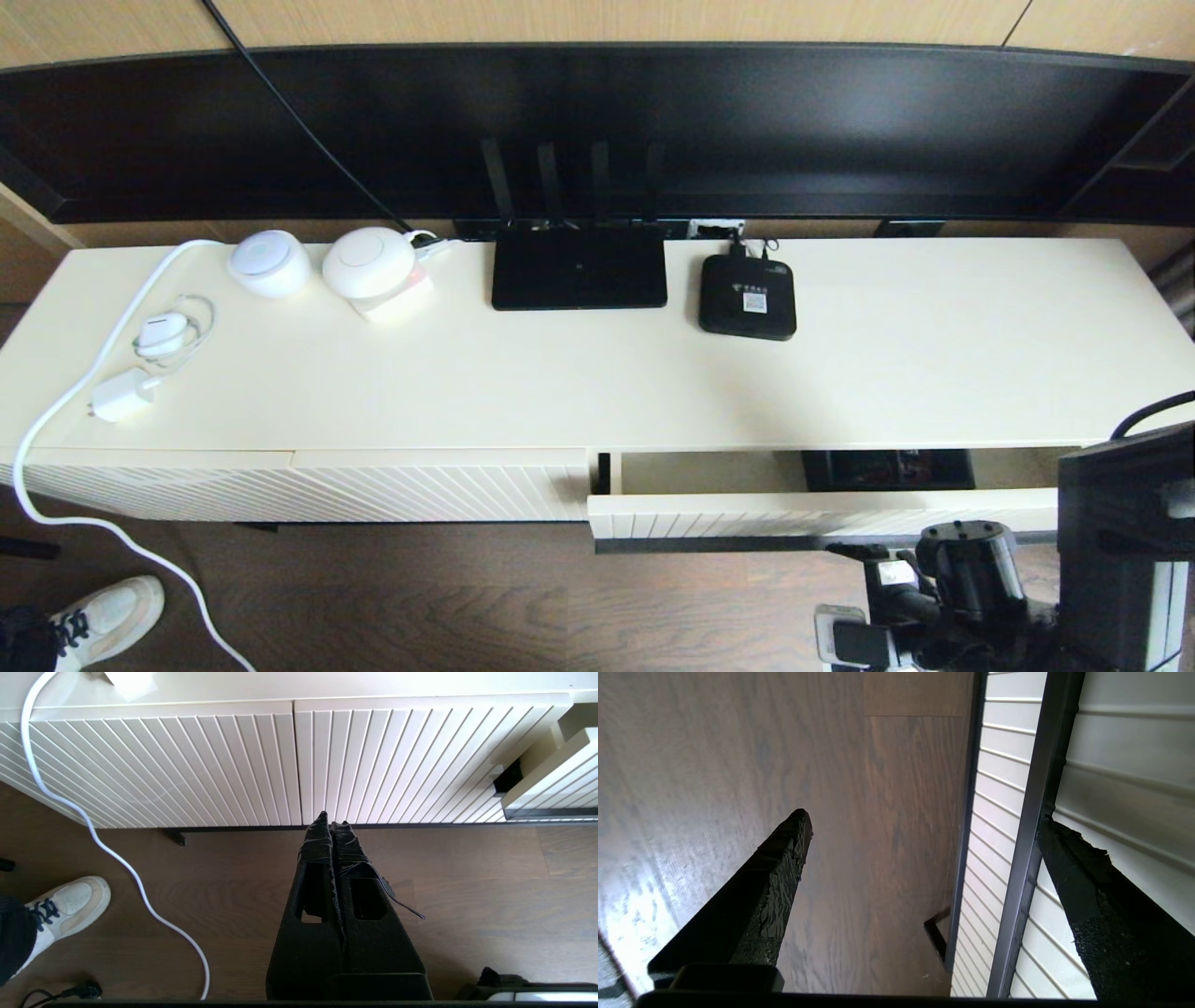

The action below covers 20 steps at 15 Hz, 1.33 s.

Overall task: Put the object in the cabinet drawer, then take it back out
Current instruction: Open the drawer

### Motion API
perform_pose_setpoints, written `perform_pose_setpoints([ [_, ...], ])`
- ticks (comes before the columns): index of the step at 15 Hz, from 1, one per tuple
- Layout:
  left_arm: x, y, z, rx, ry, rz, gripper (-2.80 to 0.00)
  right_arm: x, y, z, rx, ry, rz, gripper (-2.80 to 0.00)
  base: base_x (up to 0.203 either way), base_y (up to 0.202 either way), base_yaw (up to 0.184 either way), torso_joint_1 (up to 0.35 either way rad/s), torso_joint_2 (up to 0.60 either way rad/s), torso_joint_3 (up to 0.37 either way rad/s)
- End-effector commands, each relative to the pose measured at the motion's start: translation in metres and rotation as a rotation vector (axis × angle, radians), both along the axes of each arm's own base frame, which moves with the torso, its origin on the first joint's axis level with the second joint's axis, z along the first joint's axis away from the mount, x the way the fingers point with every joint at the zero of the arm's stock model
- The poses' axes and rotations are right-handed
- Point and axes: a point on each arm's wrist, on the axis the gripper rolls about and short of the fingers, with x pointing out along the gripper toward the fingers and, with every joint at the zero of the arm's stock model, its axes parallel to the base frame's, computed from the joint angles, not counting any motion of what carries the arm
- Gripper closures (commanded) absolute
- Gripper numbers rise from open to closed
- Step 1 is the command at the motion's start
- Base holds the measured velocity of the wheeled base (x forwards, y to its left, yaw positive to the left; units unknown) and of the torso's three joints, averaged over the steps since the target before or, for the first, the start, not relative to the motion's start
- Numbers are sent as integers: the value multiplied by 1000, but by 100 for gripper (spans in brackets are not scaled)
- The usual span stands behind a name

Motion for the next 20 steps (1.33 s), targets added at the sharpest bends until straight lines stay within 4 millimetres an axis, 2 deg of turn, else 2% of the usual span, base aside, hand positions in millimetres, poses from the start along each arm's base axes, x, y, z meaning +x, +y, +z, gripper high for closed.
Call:
perform_pose_setpoints([
  [1, 0, 0, 0, 0, 0, 0, 0, -7, -2, 9, 1, -17, 5, -280, 0, 0, 0, 0, 0, 0],
  [10, 0, 0, 0, 0, -1, 0, 0, -56, -12, 51, 59, -45, -32, -280, 0, 0, 0, 0, 0, 0],
  [14, 0, 0, 0, 0, 0, 0, 0, -74, -18, 70, 89, -42, -106, -280, 0, 0, 0, 0, 0, 0],
  [15, 0, 0, 0, 0, 0, 0, 0, -76, -19, 70, 99, -7, -143, 0, 0, 0, 0, 0, 0, 0],
  [20, 0, 0, 0, 0, 0, 0, 0, -77, -20, 80, 159, -15, -215, 0, 0, 0, 0, 0, 0, 0],
])
